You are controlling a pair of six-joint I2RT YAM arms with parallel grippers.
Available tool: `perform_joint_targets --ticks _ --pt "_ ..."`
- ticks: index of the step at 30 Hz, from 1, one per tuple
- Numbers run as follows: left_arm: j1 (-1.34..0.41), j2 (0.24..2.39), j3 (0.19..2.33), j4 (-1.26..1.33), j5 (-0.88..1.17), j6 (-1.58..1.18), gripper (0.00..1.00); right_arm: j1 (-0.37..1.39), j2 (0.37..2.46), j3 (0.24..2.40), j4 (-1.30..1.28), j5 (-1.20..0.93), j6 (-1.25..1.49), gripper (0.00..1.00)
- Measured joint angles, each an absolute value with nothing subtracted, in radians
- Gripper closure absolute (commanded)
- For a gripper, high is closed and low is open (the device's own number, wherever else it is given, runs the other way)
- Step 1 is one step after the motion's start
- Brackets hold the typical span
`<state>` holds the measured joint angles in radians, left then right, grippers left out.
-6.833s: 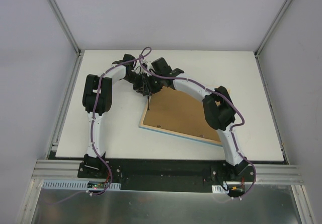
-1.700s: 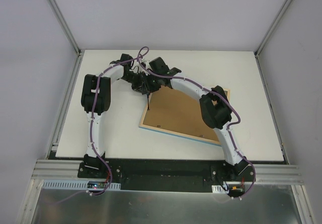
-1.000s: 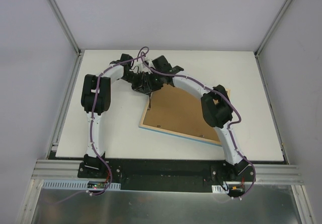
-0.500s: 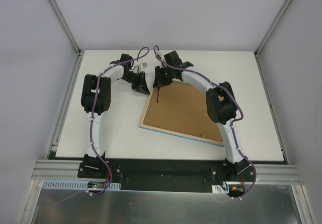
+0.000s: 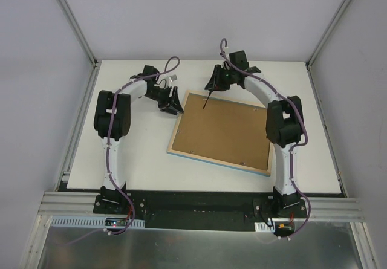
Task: Take the photo out of the frame
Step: Adjust the screwdriver.
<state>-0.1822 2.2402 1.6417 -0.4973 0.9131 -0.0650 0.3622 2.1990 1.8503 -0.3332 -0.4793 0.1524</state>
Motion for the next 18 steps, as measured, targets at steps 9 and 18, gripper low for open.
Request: perform_joint_targets --ticks 9,18 --pt "-0.189 2.041 1.611 -0.487 0.912 0.001 0.48 0.383 2.187 1.799 -0.256 -0.579 0.274 0.99" --pt "-0.345 1.962 1.57 -0.478 0.829 0.118 0.51 0.394 2.168 1.697 -0.107 -0.694 0.47 0.99"
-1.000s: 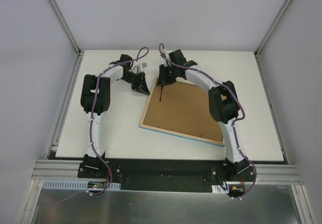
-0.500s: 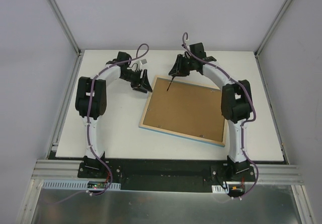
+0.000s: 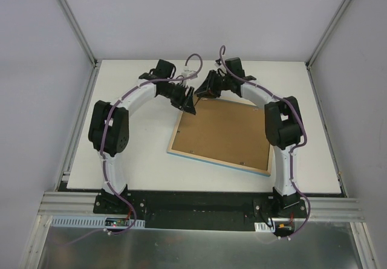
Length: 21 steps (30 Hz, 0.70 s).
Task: Take the photo out of the frame
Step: Adjust the screwdriver.
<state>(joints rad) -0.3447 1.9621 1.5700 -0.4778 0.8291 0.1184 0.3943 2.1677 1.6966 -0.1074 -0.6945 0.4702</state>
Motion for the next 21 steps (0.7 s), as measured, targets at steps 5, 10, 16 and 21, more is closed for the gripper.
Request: perform_joint_targets --ticks 5,10,16,21 --pt "-0.398 1.963 1.568 -0.479 0.776 0.138 0.57 0.408 2.142 1.651 -0.045 -0.741 0.56 0.99" --pt "-0.391 1.963 1.568 -0.475 0.738 0.148 0.84 0.418 2.103 1.629 0.008 -0.778 0.624 0.99" --pt "-0.388 1.961 1.566 -0.462 0.759 0.17 1.0 0.419 2.081 1.619 0.03 -0.78 0.627 0.87" --pt "-0.392 1.944 1.518 -0.446 0.77 0.215 1.0 0.41 2.08 1.62 -0.028 -0.829 0.542 0.52"
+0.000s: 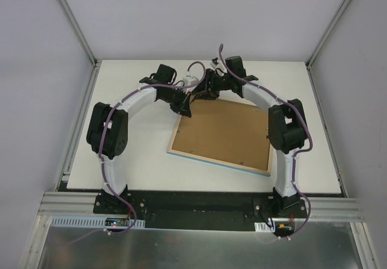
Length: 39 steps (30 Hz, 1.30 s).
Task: Take the photo out of the frame
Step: Adjust the screwdriver.
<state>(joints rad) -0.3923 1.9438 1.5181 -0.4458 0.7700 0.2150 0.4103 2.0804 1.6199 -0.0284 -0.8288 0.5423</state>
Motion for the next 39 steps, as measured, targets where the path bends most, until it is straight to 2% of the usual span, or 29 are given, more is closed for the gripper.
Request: perform_joint_targets --ticks 5,9,15,26,39 --pt "-0.394 1.875 1.431 -0.463 0.757 0.296 1.0 0.397 2.082 1.715 -0.239 -0.922 0.371 0.52" --pt "-0.402 1.816 1.403 -0.462 0.757 0.35 1.0 0.387 2.082 1.744 -0.32 -0.965 0.286 0.59" --pt "-0.461 1.788 1.385 -0.465 0.733 0.394 1.0 0.387 2.083 1.745 -0.401 -1.036 0.256 0.65" --pt "-0.465 1.789 1.378 -0.46 0.695 0.394 1.0 0.392 2.085 1.754 -0.467 -1.055 0.207 0.58" --pt "-0.457 1.79 1.359 -0.391 0.68 0.337 1.0 0.393 2.085 1.752 -0.448 -1.054 0.226 0.63"
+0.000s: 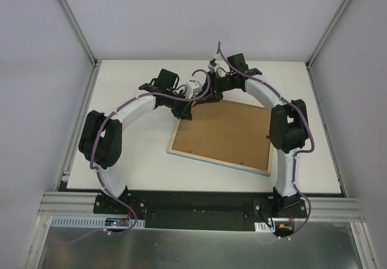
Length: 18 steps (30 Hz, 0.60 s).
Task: Take the photo out of the frame
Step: Adjust the screwdriver.
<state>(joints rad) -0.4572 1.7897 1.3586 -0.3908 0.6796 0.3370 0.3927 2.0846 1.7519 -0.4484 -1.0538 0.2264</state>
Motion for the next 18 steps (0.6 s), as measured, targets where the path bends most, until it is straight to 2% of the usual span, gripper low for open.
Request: perform_joint_targets --ticks 5,9,12,15,16,18 --pt "-0.457 1.79 1.349 -0.377 0.68 0.337 1.0 0.397 2.096 1.764 -0.433 -1.054 0.247 0.8" --pt "-0.452 1.791 1.34 -0.381 0.678 0.333 1.0 0.405 2.111 1.772 -0.434 -1.047 0.243 0.87" --pt "-0.451 1.791 1.336 -0.383 0.677 0.333 1.0 0.409 2.117 1.782 -0.445 -1.045 0.228 0.99" --pt "-0.451 1.791 1.336 -0.385 0.675 0.333 1.0 0.411 2.122 1.795 -0.467 -1.041 0.207 0.99" --pt "-0.451 1.791 1.336 -0.386 0.673 0.333 0.95 0.412 2.122 1.798 -0.476 -1.038 0.198 0.99" --pt "-0.451 1.791 1.336 -0.387 0.671 0.333 0.66 0.414 2.122 1.808 -0.496 -1.033 0.176 0.99"
